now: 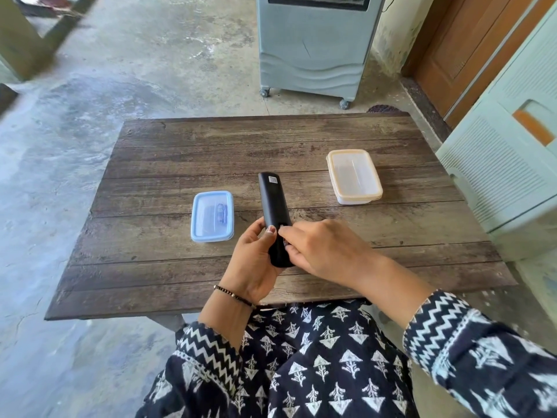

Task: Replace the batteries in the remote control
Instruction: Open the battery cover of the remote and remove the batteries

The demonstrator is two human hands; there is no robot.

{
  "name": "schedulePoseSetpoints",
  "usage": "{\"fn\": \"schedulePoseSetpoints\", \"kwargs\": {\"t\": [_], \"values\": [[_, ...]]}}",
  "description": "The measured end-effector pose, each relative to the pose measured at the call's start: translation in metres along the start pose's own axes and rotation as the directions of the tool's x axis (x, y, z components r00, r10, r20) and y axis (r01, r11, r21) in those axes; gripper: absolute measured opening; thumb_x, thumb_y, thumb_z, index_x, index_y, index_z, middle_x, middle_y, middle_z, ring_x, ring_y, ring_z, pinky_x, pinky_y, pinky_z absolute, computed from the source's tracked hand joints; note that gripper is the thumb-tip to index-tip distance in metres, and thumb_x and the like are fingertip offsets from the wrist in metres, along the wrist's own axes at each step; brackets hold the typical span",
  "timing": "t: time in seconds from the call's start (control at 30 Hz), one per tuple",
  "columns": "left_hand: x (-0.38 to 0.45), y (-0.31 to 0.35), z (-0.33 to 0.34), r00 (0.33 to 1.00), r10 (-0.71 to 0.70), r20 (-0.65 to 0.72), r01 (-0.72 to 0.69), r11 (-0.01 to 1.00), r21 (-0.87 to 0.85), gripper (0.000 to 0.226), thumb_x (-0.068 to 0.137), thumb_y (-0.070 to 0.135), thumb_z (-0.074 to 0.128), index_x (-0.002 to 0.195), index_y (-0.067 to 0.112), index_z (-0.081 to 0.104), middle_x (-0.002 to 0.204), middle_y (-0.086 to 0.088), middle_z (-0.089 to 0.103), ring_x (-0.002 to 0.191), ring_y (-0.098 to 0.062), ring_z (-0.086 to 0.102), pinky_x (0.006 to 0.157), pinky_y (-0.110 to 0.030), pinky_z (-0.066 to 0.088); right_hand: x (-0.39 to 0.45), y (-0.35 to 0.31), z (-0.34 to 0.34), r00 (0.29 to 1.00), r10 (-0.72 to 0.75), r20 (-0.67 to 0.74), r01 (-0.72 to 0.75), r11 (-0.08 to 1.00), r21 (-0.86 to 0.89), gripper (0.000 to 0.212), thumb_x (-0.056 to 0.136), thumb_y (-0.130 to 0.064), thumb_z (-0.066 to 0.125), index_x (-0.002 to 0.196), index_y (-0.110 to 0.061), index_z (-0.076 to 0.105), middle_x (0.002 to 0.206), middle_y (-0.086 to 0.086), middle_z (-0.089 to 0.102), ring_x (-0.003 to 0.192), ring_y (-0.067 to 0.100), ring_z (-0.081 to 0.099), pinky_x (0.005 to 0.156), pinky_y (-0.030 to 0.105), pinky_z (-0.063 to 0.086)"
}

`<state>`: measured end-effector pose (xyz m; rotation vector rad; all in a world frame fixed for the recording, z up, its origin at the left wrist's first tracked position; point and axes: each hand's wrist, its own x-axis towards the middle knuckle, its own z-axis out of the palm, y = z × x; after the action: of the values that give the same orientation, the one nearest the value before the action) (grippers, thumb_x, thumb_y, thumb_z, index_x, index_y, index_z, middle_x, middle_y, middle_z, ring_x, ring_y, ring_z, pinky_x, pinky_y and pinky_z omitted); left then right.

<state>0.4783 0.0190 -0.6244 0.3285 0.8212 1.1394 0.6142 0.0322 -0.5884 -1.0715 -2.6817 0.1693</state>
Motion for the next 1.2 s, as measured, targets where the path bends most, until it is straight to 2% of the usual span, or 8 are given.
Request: {"fn": "schedulePoseSetpoints", "kwargs": {"t": [0.23, 0.4, 0.73, 0.83, 1.0, 1.2], "values": [[0.001, -0.001, -0.002, 1.000, 0.006, 0.012, -0.006, 1.000, -0.013, 0.022, 0.095, 0.004, 0.037, 0.106, 0.006, 0.055, 0.090, -0.013, 0.065, 0.071, -0.018, 0.066, 0.062, -0.036, 0.057, -0.004, 0.005, 0.006, 1.000, 0.016, -0.008, -0.016, 0.999, 0.048, 0.020, 0.090, -0.018, 0.052, 0.101, -0.004, 0.061, 0.071, 0.007, 0.064, 0.057, 0.022, 0.061, 0.046, 0.030, 0.050], [0.000, -0.003, -0.003, 1.000, 0.000, 0.010, 0.000, 1.000, 0.007, 0.021, 0.095, 0.005, 0.037, 0.107, 0.006, 0.055, 0.099, -0.014, 0.062, 0.081, -0.022, 0.062, 0.065, -0.037, 0.057, -0.007, 0.003, 0.007, 0.999, 0.004, -0.035, -0.002, 0.998, 0.057, 0.020, 0.086, -0.013, 0.059, 0.100, 0.001, 0.064, 0.065, 0.008, 0.064, 0.050, 0.022, 0.060, 0.041, 0.029, 0.051], [0.002, -0.003, -0.003, 1.000, 0.004, 0.005, -0.004, 1.000, -0.025, 0.022, 0.096, 0.004, 0.036, 0.107, 0.005, 0.055, 0.092, -0.014, 0.064, 0.069, -0.019, 0.066, 0.065, -0.037, 0.057, -0.004, 0.007, 0.004, 0.999, -0.022, -0.035, 0.024, 0.998, 0.054, 0.027, 0.087, -0.015, 0.059, 0.109, 0.000, 0.064, 0.072, 0.010, 0.065, 0.054, 0.027, 0.062, 0.044, 0.031, 0.051], [0.001, -0.005, -0.003, 1.000, 0.012, 0.000, -0.012, 1.000, -0.005, 0.023, 0.095, 0.003, 0.037, 0.109, 0.005, 0.055, 0.089, -0.013, 0.064, 0.068, -0.019, 0.065, 0.064, -0.038, 0.057, -0.004, 0.007, 0.001, 1.000, -0.021, 0.004, 0.020, 0.998, 0.053, 0.027, 0.089, -0.019, 0.056, 0.109, -0.003, 0.064, 0.079, 0.010, 0.067, 0.064, 0.028, 0.064, 0.053, 0.032, 0.052], [-0.001, -0.010, -0.003, 1.000, 0.023, -0.017, -0.022, 0.999, 0.040, 0.030, 0.095, 0.002, 0.036, 0.122, 0.003, 0.048, 0.091, -0.014, 0.062, 0.077, -0.024, 0.059, 0.078, -0.046, 0.049, -0.002, 0.009, -0.005, 0.997, -0.010, 0.078, 0.008, 1.000, 0.027, 0.028, 0.092, -0.028, 0.052, 0.105, -0.007, 0.064, 0.087, 0.008, 0.066, 0.075, 0.026, 0.064, 0.064, 0.035, 0.053], [0.000, -0.012, 0.003, 0.998, 0.052, -0.034, -0.050, 0.997, 0.055, 0.020, 0.096, 0.003, 0.036, 0.109, 0.007, 0.051, 0.088, -0.013, 0.061, 0.075, -0.023, 0.059, 0.064, -0.041, 0.056, 0.001, 0.009, -0.007, 0.993, -0.051, 0.111, 0.054, 0.998, -0.018, 0.022, 0.090, -0.022, 0.053, 0.092, -0.003, 0.064, 0.073, 0.009, 0.063, 0.061, 0.028, 0.062, 0.052, 0.036, 0.053]]}}
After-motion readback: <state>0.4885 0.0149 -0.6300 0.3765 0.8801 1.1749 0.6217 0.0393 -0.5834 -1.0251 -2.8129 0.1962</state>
